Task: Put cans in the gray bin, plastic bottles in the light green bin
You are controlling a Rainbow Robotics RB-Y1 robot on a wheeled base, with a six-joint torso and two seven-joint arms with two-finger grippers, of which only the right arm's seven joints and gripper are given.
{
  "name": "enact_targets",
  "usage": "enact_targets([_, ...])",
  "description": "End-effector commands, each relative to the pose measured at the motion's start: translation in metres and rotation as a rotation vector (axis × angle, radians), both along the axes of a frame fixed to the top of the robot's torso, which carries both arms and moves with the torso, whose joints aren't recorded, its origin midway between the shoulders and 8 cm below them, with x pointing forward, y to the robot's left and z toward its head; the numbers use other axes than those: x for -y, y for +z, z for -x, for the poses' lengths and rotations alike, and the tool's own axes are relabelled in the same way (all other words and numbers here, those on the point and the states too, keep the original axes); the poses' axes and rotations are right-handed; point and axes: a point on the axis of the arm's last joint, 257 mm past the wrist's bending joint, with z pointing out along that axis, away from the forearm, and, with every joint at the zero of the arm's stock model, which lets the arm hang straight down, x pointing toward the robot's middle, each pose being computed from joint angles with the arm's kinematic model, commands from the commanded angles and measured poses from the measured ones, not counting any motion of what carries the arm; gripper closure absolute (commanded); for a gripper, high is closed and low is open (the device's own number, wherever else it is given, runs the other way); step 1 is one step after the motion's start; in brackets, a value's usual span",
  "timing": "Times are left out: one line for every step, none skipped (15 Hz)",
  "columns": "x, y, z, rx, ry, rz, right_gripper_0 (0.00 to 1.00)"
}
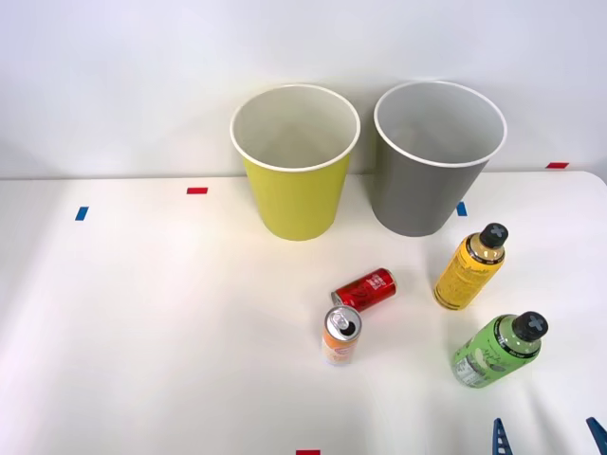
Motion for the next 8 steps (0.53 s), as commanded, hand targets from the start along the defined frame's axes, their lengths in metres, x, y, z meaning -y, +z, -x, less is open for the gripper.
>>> enact_targets([0.0000, 0.0000, 0.0000, 0.000, 0.000, 0.000, 0.00])
enact_targets([0.0000, 0.0000, 0.0000, 0.000, 0.000, 0.000, 0.00])
enact_targets([0.0000, 0.0000, 0.0000, 0.000, 0.000, 0.000, 0.00])
enact_targets([0.0000, 0.0000, 0.0000, 0.000, 0.000, 0.000, 0.00])
enact_targets([0.0000, 0.0000, 0.0000, 0.000, 0.000, 0.000, 0.00])
enact_targets([0.0000, 0.0000, 0.0000, 0.000, 0.000, 0.000, 0.00])
enact_targets([0.0000, 0.0000, 0.0000, 0.000, 0.000, 0.000, 0.00])
enact_targets([0.0000, 0.0000, 0.0000, 0.000, 0.000, 0.000, 0.00])
